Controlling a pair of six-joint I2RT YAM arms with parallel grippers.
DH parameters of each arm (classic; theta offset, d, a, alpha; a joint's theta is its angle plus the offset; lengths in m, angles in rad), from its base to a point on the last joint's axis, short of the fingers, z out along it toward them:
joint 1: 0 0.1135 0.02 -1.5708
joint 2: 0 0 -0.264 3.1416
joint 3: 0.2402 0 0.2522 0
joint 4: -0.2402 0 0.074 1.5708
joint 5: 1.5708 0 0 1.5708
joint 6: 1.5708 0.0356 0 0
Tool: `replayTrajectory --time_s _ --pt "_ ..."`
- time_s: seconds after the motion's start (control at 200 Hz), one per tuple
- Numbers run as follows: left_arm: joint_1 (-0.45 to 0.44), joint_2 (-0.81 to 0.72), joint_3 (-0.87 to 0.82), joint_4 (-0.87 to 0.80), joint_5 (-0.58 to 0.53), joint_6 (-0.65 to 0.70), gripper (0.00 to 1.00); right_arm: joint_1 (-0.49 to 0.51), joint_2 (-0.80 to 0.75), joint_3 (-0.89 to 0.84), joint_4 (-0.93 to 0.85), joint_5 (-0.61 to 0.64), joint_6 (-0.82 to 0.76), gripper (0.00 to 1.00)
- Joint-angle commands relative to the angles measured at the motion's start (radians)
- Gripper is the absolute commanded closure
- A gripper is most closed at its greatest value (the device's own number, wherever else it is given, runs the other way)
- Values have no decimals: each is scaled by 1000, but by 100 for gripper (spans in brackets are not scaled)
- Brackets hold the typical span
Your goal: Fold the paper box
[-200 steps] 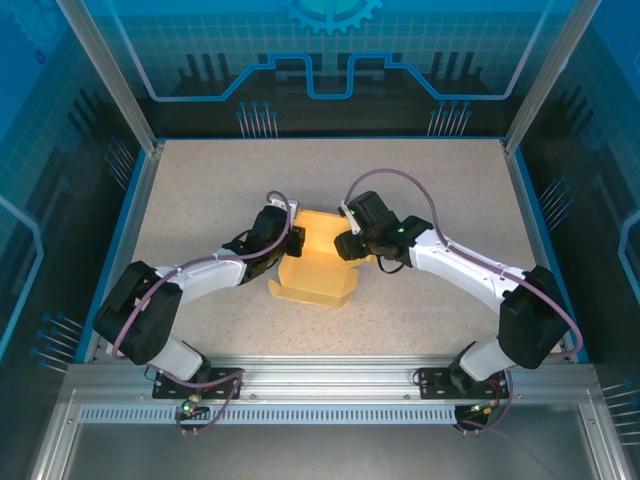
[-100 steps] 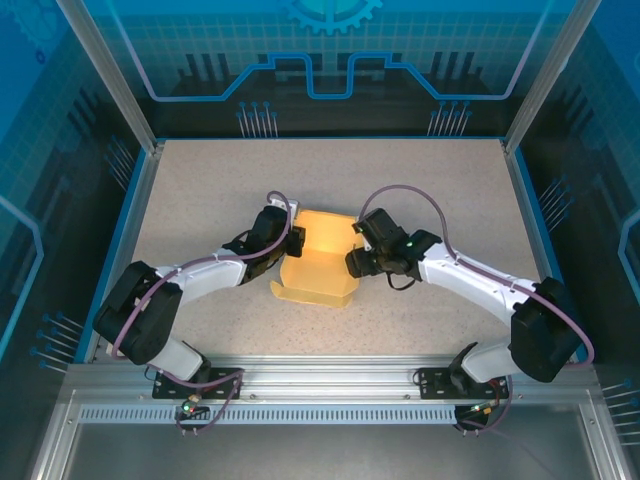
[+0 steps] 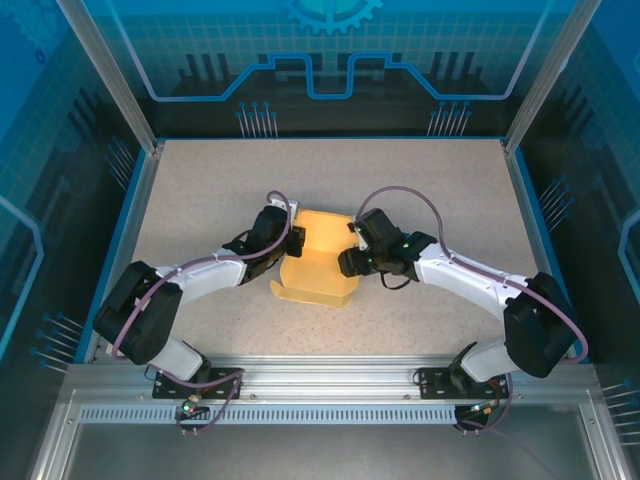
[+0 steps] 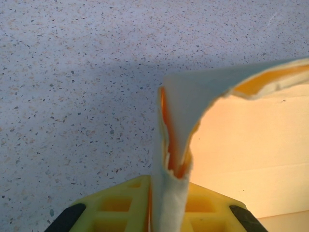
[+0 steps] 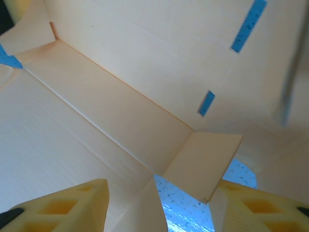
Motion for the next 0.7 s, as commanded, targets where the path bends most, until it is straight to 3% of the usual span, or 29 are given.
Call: replayTrajectory --time_s 0.0,0.435,0.695 --pt "-7 -19 16 14 -11 1 85 -8 1 42 57 -50 -10 44" --pt "-10 -27 14 6 -6 0 85 17 106 87 92 -92 -29 52" --pt "-10 -32 15 -4 -16 11 85 15 30 107 -9 -28 -112 50"
